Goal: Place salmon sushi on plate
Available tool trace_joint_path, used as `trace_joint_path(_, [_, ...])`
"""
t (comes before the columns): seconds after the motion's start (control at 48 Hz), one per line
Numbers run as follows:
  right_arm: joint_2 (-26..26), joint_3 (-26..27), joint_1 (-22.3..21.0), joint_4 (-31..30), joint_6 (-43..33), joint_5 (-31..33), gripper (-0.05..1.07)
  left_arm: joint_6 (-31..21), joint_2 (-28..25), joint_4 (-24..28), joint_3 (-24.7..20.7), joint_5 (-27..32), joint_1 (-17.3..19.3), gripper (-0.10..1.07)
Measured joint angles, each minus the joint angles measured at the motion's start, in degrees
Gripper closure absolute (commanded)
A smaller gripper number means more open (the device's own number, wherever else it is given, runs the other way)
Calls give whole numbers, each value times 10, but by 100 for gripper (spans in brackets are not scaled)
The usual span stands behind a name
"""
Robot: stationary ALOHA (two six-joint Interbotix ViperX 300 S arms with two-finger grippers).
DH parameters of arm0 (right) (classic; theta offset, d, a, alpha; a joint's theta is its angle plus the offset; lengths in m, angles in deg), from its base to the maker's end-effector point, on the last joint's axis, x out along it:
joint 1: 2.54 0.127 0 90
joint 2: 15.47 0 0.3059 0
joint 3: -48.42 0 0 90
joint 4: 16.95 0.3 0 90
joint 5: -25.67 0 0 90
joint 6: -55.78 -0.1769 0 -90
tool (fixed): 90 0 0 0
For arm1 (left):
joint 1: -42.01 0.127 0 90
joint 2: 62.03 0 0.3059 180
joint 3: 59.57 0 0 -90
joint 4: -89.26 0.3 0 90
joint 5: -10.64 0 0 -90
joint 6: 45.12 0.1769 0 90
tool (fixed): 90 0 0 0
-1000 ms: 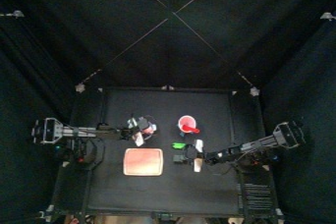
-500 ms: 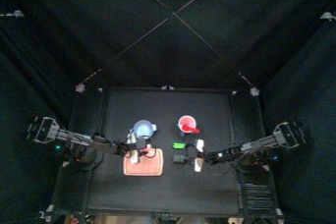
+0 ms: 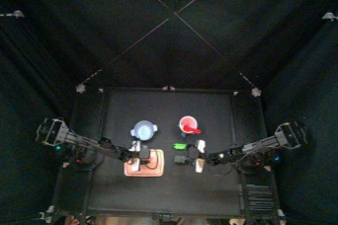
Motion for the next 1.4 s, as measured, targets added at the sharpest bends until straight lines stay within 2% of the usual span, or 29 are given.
trace_joint_path(0.208, [0,0,1,1,0,0,12,1,-47,-11,-1,-6,-2,36])
trace_joint_path(0.417, [0,0,1,1,0,0,12,1,-63,-11,-1,-18,-3,29])
trace_joint_path(0.979, [0,0,2,1,0,0,12,0,-63,-16,-2,-20,-3,5])
trace_joint_path(1.396, [0,0,4,2,0,0,12,-1,-48,-16,-7,-17,-3,4])
